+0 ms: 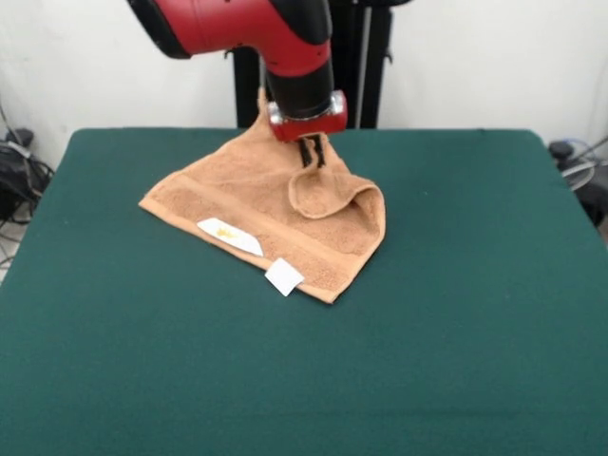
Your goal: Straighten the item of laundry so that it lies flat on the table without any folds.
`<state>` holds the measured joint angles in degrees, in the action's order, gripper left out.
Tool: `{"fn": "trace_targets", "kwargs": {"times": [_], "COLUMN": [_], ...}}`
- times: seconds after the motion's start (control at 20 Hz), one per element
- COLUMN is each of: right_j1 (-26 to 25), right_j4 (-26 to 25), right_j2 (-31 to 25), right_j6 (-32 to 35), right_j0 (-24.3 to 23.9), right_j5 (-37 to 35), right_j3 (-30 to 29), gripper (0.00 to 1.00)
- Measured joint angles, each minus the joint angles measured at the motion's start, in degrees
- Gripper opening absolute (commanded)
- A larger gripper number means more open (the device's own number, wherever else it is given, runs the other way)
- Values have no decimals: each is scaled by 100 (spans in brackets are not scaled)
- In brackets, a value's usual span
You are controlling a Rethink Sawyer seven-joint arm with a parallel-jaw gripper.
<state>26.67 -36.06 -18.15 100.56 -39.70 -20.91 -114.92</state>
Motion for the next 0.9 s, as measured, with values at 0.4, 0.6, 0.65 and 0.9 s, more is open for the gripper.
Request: {"fn": "trace_targets", "kwargs": {"times": [0.4, 0.6, 0.65, 0.9], "right_j1": [-29, -52, -62, -116], "right_j4": [-475, -490, -489, -488], "right_j2": [812, 1396, 1482, 1795], "right_j6": [0, 0, 0, 0], "right_j0": [554, 1156, 1242, 1539], "right_j5": [1032, 1729, 1830, 2223], "right_j3": [-24, -46, -47, -53], "gripper": [0, 0, 0, 0]}}
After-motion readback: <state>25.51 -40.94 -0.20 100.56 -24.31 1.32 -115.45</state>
